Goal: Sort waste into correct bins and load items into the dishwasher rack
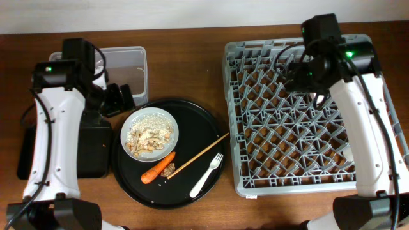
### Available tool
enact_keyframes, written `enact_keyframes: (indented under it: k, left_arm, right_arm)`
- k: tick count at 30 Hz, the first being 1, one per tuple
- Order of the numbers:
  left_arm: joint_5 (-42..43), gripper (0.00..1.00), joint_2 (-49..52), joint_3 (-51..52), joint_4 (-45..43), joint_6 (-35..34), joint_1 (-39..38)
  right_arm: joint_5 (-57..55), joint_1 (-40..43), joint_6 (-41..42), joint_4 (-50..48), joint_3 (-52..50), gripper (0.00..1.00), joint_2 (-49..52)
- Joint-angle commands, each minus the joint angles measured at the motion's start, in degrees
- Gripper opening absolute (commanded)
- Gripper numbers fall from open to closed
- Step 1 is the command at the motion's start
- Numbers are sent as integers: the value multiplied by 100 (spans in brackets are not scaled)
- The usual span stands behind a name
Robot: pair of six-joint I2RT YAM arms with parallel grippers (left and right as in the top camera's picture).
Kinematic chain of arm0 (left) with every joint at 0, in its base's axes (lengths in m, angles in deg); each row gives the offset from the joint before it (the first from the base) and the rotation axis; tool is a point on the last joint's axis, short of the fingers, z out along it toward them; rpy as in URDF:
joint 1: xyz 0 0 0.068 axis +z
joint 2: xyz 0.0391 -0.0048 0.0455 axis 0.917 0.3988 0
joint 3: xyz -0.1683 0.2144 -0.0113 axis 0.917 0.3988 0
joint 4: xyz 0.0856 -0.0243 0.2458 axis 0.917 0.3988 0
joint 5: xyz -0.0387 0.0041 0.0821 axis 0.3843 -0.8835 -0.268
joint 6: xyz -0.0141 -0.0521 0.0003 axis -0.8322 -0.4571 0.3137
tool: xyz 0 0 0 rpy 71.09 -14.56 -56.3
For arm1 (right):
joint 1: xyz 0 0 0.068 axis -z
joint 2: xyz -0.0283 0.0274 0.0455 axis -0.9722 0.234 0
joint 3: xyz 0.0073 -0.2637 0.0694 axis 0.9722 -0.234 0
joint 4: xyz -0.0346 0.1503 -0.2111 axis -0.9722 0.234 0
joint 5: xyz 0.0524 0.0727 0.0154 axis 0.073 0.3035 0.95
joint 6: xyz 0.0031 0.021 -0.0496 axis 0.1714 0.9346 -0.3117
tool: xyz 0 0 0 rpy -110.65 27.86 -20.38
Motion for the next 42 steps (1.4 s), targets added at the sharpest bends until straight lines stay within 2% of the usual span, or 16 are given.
enact_keyframes:
  k: [1, 3, 8, 13, 16, 18, 21, 24, 27, 29, 34, 42]
  left_arm:
    - [-210, 99, -11, -55, 122, 264, -444]
    - [-380, 99, -11, -55, 223, 289, -697]
    - [-393, 99, -11, -2, 369, 529, -1303]
    - [-546, 99, -9, 459, 210, 669, -1952]
    - [-986, 99, -11, 774, 199, 79, -2105]
    - [-1080, 99, -13, 787, 195, -72, -2055]
    - [-1099, 99, -168, 785, 146, -107, -1676]
    - [-1078, 99, -415, 785, 101, -107, -885]
    - [-632, 99, -485, 785, 52, -74, -291]
    - [-234, 99, -483, 813, -70, 52, -197]
    - [-205, 99, -483, 1182, -699, 52, -791]
    - [328, 99, -188, 2592, -2236, 42, -2006]
  right_arm:
    - [2437, -247, -984, 151, 7, 99, 42]
    - [2411, -555, -798, 271, 7, 99, 42]
    - [2415, -1145, 389, 326, 7, 99, 42]
    - [2109, -1268, 1003, 350, 7, 99, 42]
    - [2011, -1204, 992, 391, 7, 99, 42]
    - [1915, -1204, 973, 431, 7, 99, 42]
    - [1867, -1204, 973, 468, 7, 99, 42]
    - [1869, -1207, 973, 474, 7, 99, 42]
    - [1869, -1211, 970, 476, 7, 99, 42]
    - [1869, -1209, 881, 470, 7, 99, 42]
    - [1606, -949, 820, 564, 7, 99, 42]
    - [1567, 227, 282, 793, 7, 99, 42]
